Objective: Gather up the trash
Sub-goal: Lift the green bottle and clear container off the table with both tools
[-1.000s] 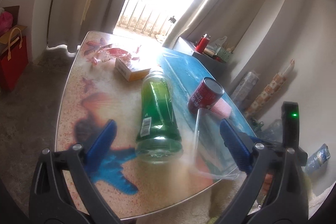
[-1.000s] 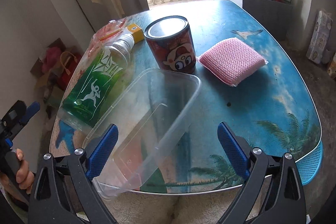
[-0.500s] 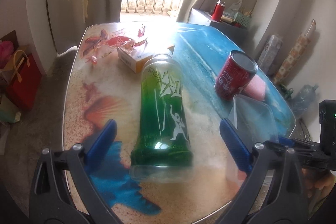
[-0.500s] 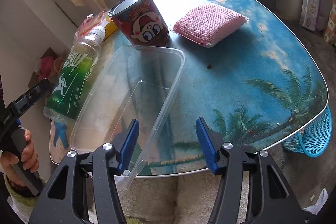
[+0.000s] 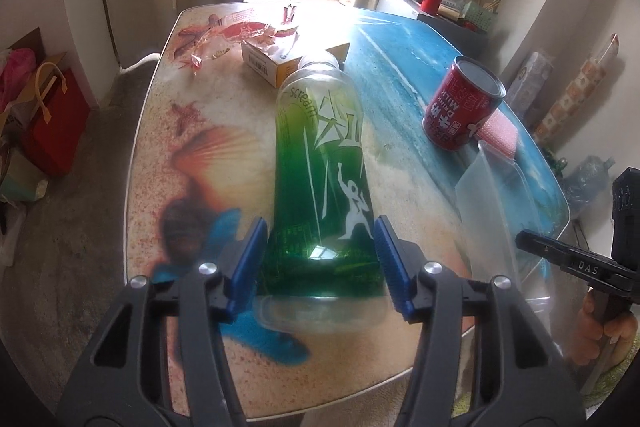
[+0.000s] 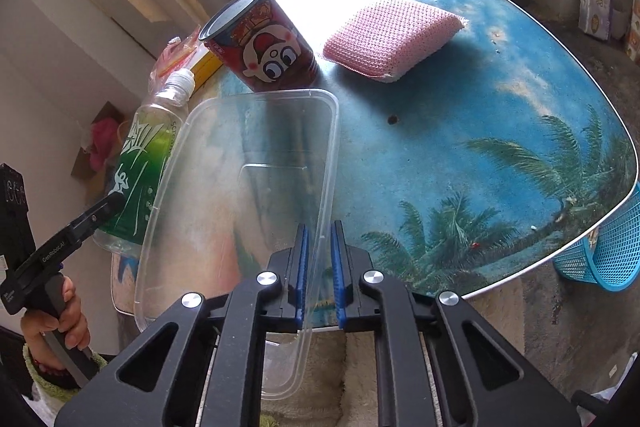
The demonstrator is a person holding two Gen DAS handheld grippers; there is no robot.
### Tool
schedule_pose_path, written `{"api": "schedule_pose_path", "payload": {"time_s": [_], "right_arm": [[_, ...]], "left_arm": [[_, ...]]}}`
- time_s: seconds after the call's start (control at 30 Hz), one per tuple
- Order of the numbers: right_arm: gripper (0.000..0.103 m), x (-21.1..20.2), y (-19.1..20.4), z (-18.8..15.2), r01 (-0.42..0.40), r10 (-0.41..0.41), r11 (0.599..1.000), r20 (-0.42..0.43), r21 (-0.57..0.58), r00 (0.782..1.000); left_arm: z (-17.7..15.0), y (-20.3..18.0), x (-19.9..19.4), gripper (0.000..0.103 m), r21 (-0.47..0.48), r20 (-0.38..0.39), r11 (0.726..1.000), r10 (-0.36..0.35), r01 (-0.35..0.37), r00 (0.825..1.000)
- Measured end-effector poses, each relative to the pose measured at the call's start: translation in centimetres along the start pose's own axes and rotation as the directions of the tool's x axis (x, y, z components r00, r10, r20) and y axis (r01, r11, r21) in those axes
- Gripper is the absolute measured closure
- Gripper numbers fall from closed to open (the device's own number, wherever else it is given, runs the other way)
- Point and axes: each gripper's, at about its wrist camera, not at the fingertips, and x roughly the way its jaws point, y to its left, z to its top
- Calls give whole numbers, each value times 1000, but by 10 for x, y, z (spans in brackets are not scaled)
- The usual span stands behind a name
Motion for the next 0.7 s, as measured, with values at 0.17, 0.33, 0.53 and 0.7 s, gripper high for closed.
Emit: {"api": "schedule_pose_path", "payload": {"time_s": [0.17, 0.33, 0.53, 0.7], "right_arm": [[94, -4, -11, -1, -7, 7, 1000, 10, 20, 1000], [94, -2, -15, 0, -26, 26, 999, 6, 33, 1000], [93, -7, -12, 2, -31, 30, 999, 17, 19, 999], [93, -14, -9, -1, -18, 18, 1000, 28, -5, 999]], "left_arm": [[-19, 3, -14, 50, -70, -61, 996, -54, 50, 997], [-15, -7, -19, 37, -37, -38, 999, -23, 21, 999], [11, -19, 6, 36, 28, -65, 1000, 9, -8, 998], [18, -18, 22, 37, 24, -114, 1000, 5, -3, 993]]}}
